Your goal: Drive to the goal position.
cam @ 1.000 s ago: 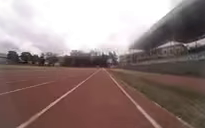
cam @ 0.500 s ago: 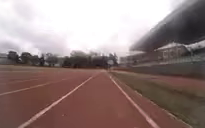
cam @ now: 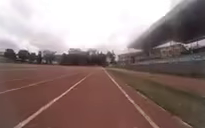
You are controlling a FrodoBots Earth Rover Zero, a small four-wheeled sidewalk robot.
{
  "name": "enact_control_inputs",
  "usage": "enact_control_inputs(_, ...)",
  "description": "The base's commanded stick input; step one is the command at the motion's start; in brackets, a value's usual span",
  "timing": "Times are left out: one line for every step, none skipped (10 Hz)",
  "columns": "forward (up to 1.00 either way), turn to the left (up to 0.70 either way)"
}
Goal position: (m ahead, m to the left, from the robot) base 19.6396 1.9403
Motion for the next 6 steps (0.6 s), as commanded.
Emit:
enact_control_inputs(0.70, 0.00)
enact_control_inputs(0.70, 0.00)
enact_control_inputs(0.70, 0.00)
enact_control_inputs(0.70, 0.00)
enact_control_inputs(0.70, 0.00)
enact_control_inputs(0.70, 0.00)
